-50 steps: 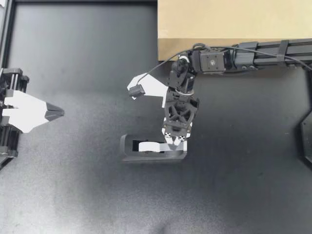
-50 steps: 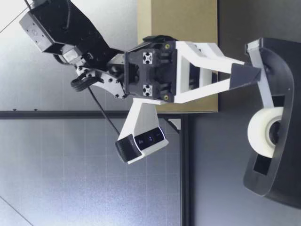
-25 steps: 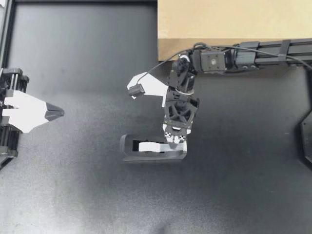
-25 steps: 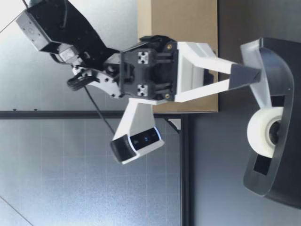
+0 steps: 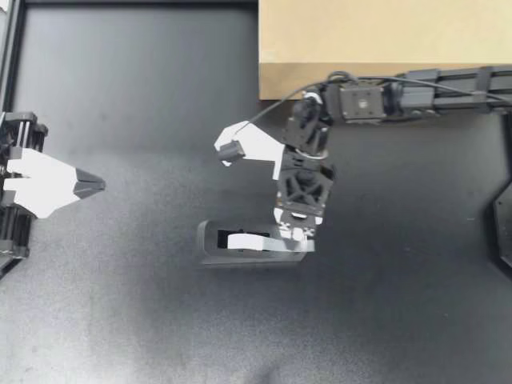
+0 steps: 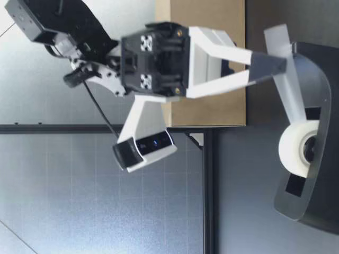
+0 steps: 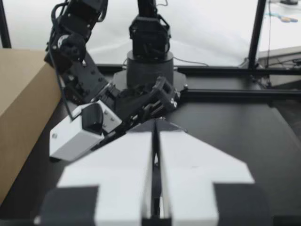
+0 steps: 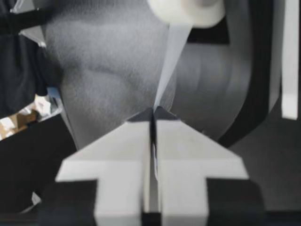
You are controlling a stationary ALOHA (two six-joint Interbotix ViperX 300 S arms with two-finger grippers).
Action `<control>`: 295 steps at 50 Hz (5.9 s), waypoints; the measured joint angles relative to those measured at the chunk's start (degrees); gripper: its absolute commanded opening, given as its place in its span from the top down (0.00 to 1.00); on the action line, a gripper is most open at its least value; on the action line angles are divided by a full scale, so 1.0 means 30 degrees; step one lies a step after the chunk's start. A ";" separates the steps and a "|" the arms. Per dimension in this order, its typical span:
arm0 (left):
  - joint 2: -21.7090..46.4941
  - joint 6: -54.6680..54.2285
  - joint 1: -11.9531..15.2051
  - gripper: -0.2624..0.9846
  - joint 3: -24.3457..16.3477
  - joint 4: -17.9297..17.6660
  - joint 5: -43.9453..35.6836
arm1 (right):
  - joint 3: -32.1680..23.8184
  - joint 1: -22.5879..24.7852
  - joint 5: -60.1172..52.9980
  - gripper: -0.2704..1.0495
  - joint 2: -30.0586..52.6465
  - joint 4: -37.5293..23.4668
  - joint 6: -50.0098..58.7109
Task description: Cut a small piece of tape from the tape dispenser then place it on the cardboard box's edge.
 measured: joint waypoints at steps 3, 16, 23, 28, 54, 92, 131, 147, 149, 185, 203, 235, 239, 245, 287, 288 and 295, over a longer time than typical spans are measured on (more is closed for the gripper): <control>0.0000 0.0000 -0.0029 0.89 0.0000 0.0000 0.0000 | 0.0205 0.0000 0.0000 0.87 -0.0264 0.0000 0.0000; 0.0000 0.0000 -0.0029 0.89 0.0000 0.0000 0.0000 | 0.1260 -0.0381 -0.0059 0.87 -0.1201 -0.0029 0.0000; 0.0000 0.0000 0.0000 0.89 0.0000 0.0000 0.0000 | 0.1875 -0.0557 -0.0176 0.87 -0.1465 -0.0029 -0.0029; 0.0000 0.0000 -0.0029 0.89 0.0000 0.0000 0.0000 | 0.2227 -0.0615 -0.0264 0.87 -0.1641 -0.0059 -0.0059; 0.0352 0.0000 -0.0029 0.89 0.0088 0.0000 0.0000 | 0.3428 -0.0791 -0.2432 0.87 -0.1289 -0.0205 -0.0205; 0.5742 -0.0059 -0.0029 0.47 -0.1699 -0.0293 -0.1846 | 0.2197 0.2168 -0.5039 0.87 -0.7324 -0.7822 0.4775; 1.4473 0.0205 -0.0029 0.47 -0.5684 -0.0732 -0.7383 | -0.3809 0.5039 -0.3223 0.87 -0.5889 -1.4150 0.9639; 1.4883 0.0176 0.0000 0.47 -0.6211 -0.0703 -0.7412 | -0.4248 0.5039 -0.3135 0.87 -0.5449 -1.5234 0.9639; 1.4912 0.0176 -0.0029 0.47 -0.6211 -0.0674 -0.7383 | -0.4277 0.5068 -0.3135 0.87 -0.5449 -1.5381 0.9639; 1.5498 0.0088 -0.0029 0.81 -0.6738 -0.0674 -0.7324 | -0.4834 0.5068 -0.2813 0.87 -0.5156 -1.5791 0.9639; 1.5498 0.0059 -0.0029 0.87 -0.6680 -0.0703 -0.7324 | -0.4834 0.5156 -0.2813 0.82 -0.5156 -1.5791 0.9639; 1.5586 0.0029 -0.0088 0.87 -0.6563 -0.1113 -0.7295 | -0.4453 0.5127 -0.3105 0.48 -0.5361 -1.7520 1.0635; 1.5850 0.0000 0.0117 0.87 -0.6563 -0.2402 -0.7295 | -0.3779 0.5068 -0.3604 0.48 -0.6094 -1.7813 1.1045; 1.6348 -0.0059 0.0850 0.87 -0.6855 -0.5918 -0.7471 | -0.2227 0.4805 -0.5215 0.48 -0.7705 -1.8633 1.2012; 2.1035 -1.0283 0.4541 0.87 -1.1484 -1.2832 -0.7910 | 0.8203 -0.2520 -2.3584 0.88 -1.0693 -2.1650 1.5117; 2.1094 -1.0283 0.4570 0.87 -1.1514 -1.2832 -0.7910 | 0.8203 -0.2578 -2.3672 0.88 -1.0576 -2.1650 1.5088; 2.1328 -1.0547 0.4746 0.87 -1.1660 -1.2832 -0.7881 | 0.7939 -0.2783 -2.3877 0.88 -0.9639 -2.1650 1.4502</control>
